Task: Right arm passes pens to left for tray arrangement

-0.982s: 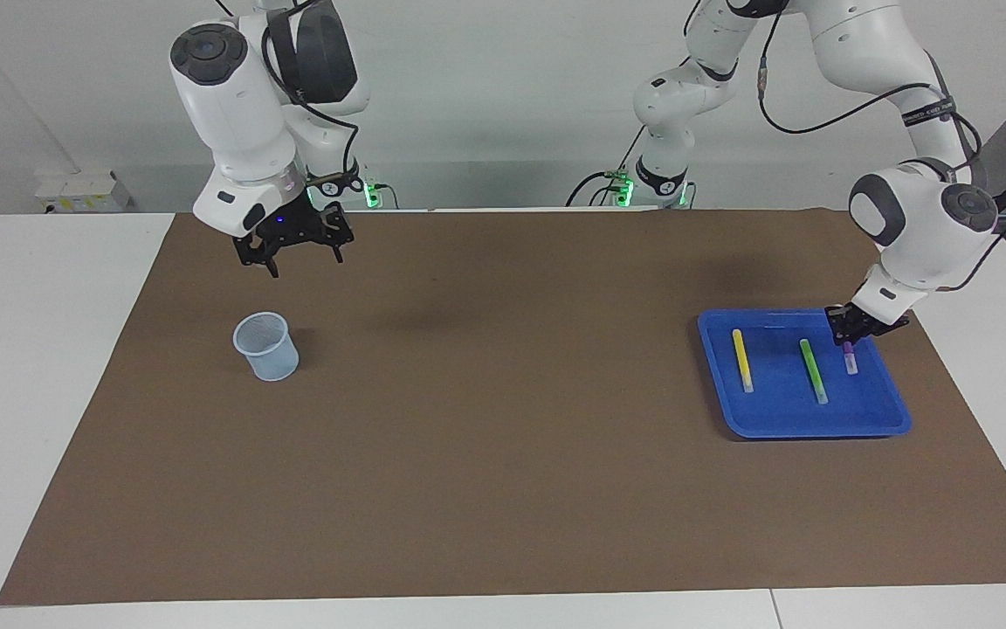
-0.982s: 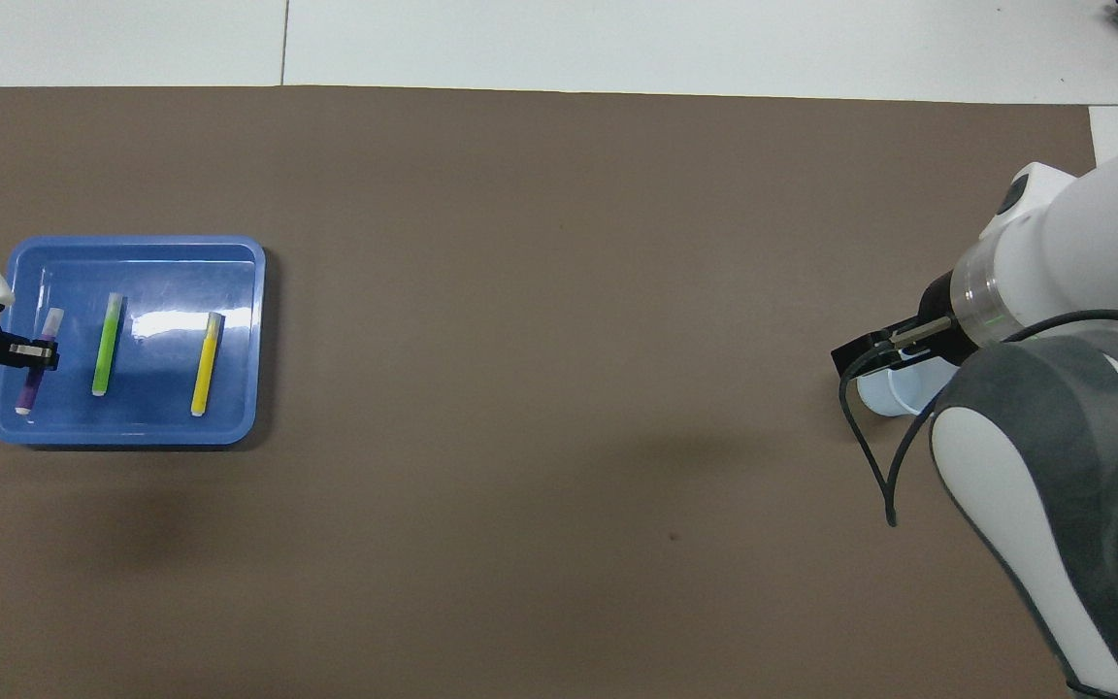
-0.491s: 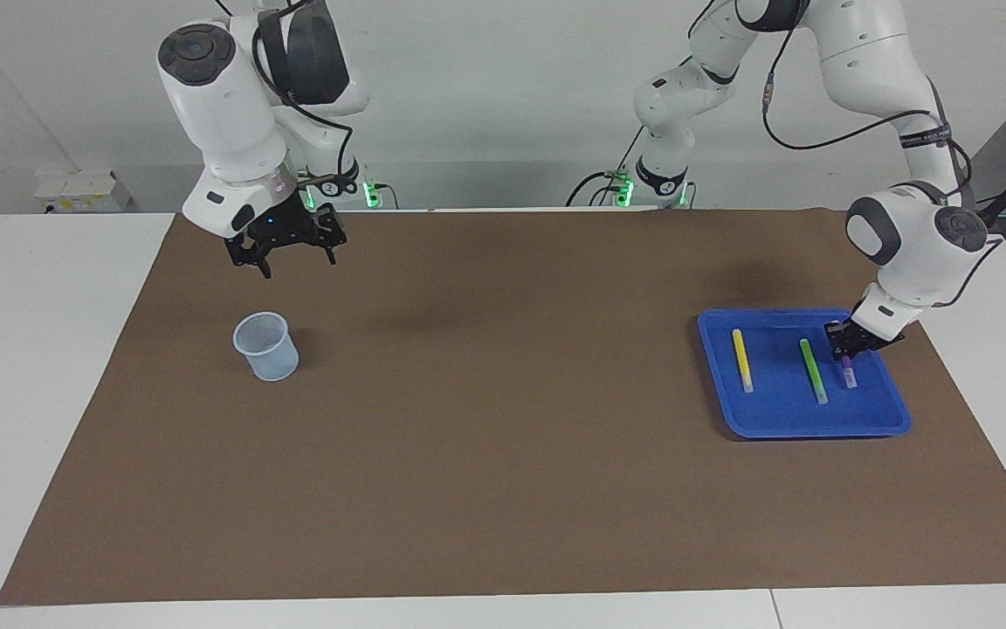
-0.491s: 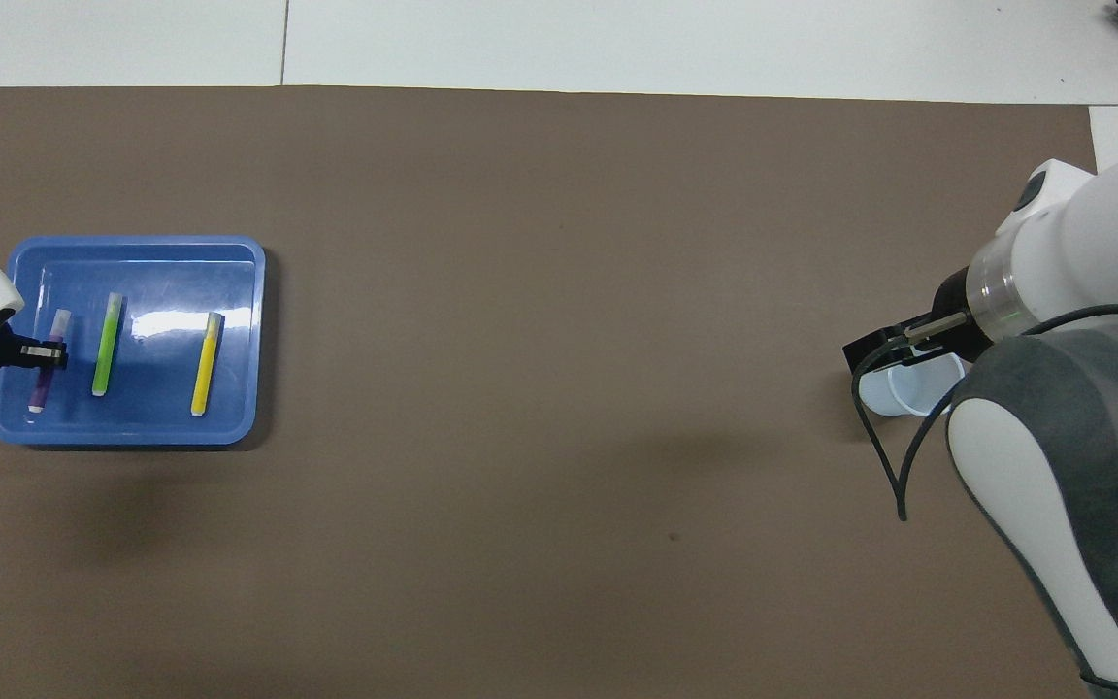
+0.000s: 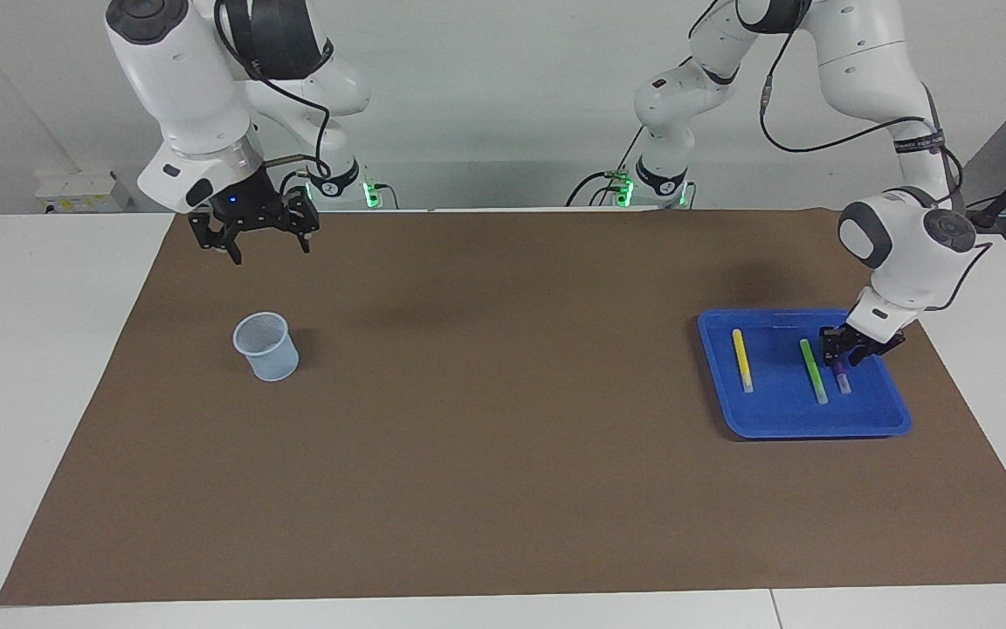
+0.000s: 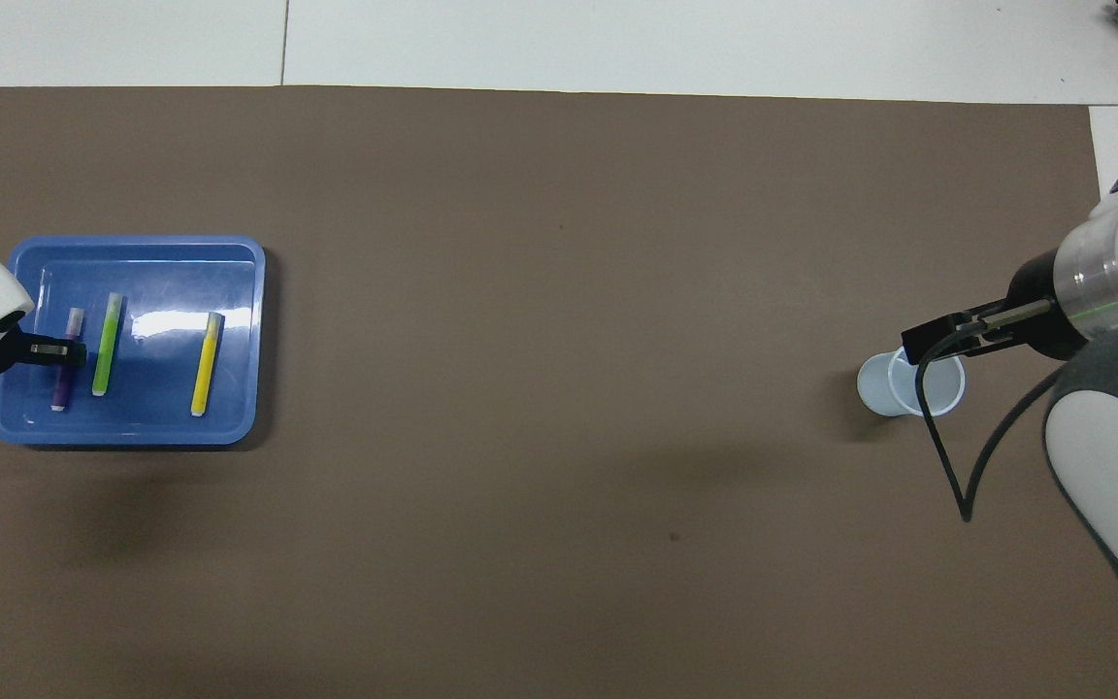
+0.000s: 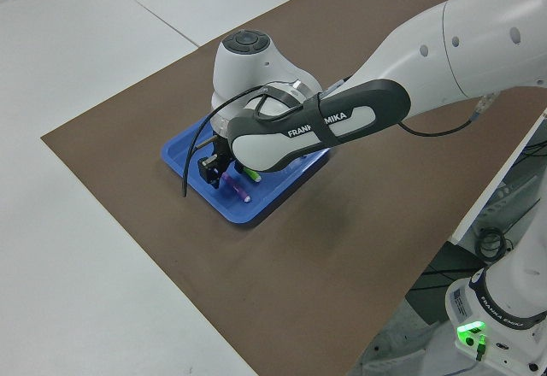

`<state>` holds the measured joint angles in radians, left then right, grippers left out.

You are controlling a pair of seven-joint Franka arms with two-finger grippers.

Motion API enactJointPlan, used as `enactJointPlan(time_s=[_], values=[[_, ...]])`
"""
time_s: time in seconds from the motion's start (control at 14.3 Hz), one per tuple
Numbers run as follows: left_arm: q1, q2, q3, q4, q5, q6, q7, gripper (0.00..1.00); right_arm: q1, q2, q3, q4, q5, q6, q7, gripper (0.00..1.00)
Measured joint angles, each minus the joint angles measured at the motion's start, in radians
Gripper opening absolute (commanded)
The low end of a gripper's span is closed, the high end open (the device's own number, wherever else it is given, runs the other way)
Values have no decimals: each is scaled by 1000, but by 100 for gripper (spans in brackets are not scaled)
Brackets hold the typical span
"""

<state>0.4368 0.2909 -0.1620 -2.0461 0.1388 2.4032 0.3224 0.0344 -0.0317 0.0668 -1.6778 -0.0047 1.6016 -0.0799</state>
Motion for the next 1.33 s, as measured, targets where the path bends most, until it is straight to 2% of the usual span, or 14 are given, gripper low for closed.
enactJointPlan(time_s=[0.42,0.56,0.84,1.33], values=[[0,0,-5,25,0,-11,0,100,0,0,-36,25,15,-21,62,100],[-1,-1,-12,68,0,-76,-2,100,-1,0,-61,28,26,-22,62,100],[-29,-19,-27,208,-7,-271,-46,100,4,0,-62,28,28,-22,63,100],[-86,-93,-31,330,-49,-461,-126,100,4,0,-61,28,28,-23,63,100]])
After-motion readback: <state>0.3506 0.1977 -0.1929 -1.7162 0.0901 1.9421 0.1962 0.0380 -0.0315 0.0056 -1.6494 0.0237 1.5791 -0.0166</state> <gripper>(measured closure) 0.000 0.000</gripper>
